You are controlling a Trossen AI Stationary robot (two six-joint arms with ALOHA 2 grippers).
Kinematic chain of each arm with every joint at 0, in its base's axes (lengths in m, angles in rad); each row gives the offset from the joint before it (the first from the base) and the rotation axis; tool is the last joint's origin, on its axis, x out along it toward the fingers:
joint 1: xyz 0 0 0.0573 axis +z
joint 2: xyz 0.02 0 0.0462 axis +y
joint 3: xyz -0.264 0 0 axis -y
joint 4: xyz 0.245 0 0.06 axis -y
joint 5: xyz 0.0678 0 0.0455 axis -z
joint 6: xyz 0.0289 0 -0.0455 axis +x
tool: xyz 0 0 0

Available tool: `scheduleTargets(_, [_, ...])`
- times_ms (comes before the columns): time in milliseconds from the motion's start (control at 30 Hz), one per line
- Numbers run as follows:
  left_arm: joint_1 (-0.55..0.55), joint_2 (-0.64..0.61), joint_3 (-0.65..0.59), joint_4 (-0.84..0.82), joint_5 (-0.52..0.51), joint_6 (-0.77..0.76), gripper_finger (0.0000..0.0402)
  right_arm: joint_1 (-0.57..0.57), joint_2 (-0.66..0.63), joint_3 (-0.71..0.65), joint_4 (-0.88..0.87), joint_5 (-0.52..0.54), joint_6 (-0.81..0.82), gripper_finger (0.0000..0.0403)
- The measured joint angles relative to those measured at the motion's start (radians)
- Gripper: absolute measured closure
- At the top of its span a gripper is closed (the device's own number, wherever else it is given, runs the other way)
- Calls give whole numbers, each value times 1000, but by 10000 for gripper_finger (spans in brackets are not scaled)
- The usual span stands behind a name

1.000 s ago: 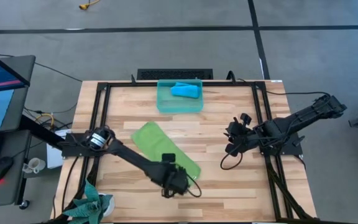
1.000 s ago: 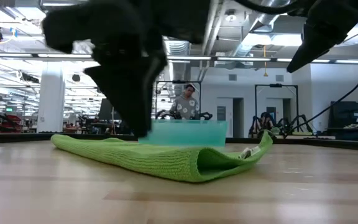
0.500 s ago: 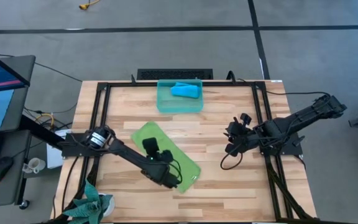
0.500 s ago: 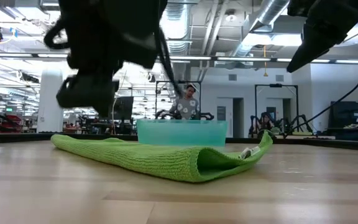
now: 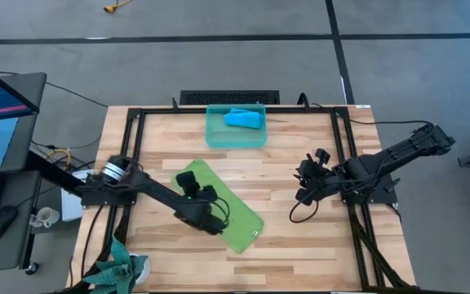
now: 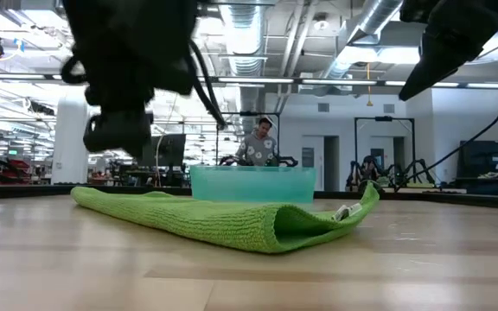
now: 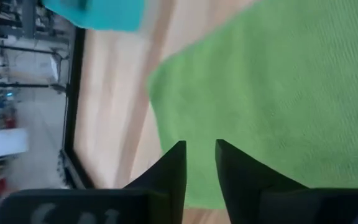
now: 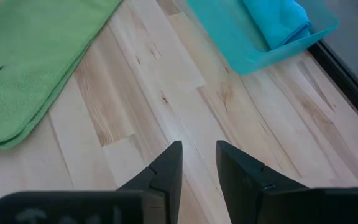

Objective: Roll microfiber towels into tight, uniform cylinder then place into a basket
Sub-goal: Roll the green microfiber cloth

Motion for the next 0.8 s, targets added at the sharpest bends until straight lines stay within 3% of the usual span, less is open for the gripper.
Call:
scheduleTargets(167, [-19,-200,-186,243,-93,-33,355,0,0,0,6,0,0,283])
scheduleTargets(367, [32,-365,-402,589,-110,26,386,0,0,0,41,1,-24,283])
scheduleTargets(567, [141,-379,-516,780,-18,27,401,0,0,0,51,0,-26,283])
scheduleTargets(800, [225,-375,-540,919,78,42,401,0,0,0,50,1,-26,283])
